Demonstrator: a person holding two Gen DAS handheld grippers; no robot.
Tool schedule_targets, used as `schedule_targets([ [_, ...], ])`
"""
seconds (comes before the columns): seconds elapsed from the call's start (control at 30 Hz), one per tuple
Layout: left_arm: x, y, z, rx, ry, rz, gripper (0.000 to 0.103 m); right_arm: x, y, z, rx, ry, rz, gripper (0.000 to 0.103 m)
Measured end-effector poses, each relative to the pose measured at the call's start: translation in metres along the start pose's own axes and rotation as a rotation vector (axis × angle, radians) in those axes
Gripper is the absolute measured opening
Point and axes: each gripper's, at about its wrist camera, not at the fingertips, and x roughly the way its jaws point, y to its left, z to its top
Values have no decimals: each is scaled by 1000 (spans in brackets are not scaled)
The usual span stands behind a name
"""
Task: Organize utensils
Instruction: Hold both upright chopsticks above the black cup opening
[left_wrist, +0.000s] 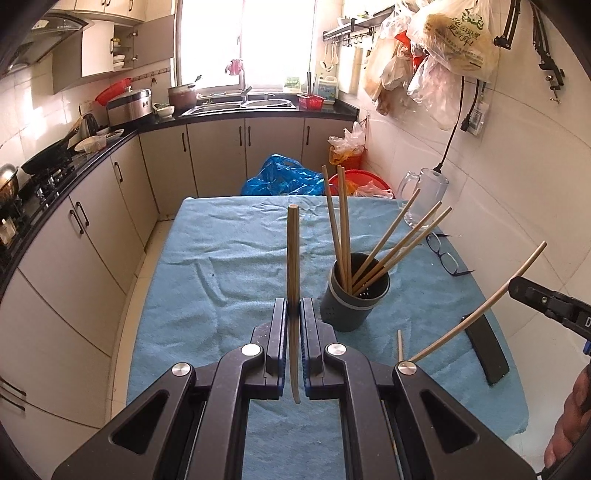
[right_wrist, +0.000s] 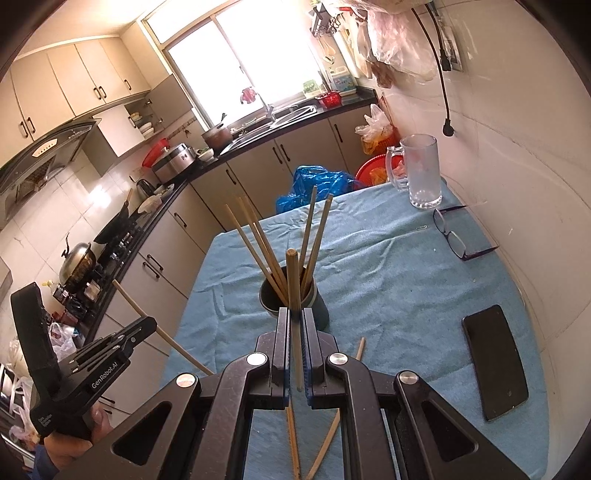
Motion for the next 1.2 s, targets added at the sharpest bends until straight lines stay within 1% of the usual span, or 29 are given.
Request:
schedule_targets([
  [0.7, -5, 3, 2, 3, -21, 40, 6, -1, 7, 6, -3, -9, 19, 6],
  [1.03, -8, 3, 2, 4, -24, 43, 6, -5, 10, 9, -8, -17, 31, 6],
  [1.2, -6, 4, 1, -6, -4, 31, 6, -7, 12, 10, -12, -22, 37, 6],
])
